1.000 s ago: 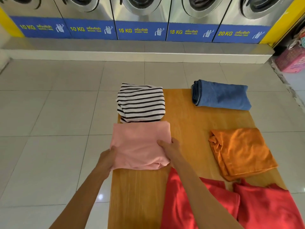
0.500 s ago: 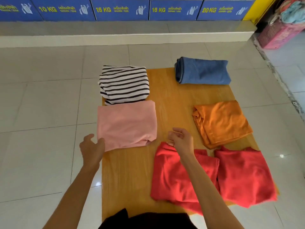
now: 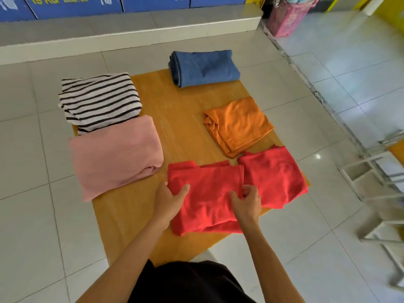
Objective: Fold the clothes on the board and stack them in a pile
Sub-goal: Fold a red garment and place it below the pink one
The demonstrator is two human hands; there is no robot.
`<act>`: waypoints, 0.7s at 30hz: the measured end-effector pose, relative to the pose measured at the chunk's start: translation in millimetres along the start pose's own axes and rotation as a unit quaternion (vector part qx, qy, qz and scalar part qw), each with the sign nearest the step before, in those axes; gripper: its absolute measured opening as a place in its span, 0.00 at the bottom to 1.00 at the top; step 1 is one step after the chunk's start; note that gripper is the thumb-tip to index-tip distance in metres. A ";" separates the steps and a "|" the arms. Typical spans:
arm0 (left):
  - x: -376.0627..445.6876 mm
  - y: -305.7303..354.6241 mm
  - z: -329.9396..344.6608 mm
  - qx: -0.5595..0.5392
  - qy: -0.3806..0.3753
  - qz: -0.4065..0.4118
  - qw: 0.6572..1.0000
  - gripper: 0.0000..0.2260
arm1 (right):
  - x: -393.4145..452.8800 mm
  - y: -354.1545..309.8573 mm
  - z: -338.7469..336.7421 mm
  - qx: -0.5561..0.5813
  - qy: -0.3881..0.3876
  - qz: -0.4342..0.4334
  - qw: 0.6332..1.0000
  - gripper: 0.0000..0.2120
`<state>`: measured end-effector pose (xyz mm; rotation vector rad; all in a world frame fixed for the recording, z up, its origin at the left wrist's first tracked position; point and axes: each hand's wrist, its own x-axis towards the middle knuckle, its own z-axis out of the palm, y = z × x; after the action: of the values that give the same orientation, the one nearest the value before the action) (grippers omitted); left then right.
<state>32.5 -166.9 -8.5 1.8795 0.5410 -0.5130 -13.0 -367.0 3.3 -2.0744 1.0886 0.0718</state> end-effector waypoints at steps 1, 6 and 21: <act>-1.3 -2.0 1.8 -0.013 0.003 -0.017 1.000 0.25 | -2.0 2.0 1.0 -0.005 -0.021 0.024 0.999 0.26; -6.6 -22.6 -10.9 -0.054 -0.037 -0.083 0.994 0.29 | -6.9 -0.2 12.4 0.007 -0.091 0.086 0.992 0.41; -35.1 -70.8 -138.1 -0.350 0.011 -0.084 0.933 0.20 | -54.5 -88.9 85.4 -0.009 -0.277 -0.130 0.952 0.20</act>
<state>-23.6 -18.8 7.0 1.1640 0.7834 -0.3430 41.0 -244.4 18.6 -2.0155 0.4721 0.5024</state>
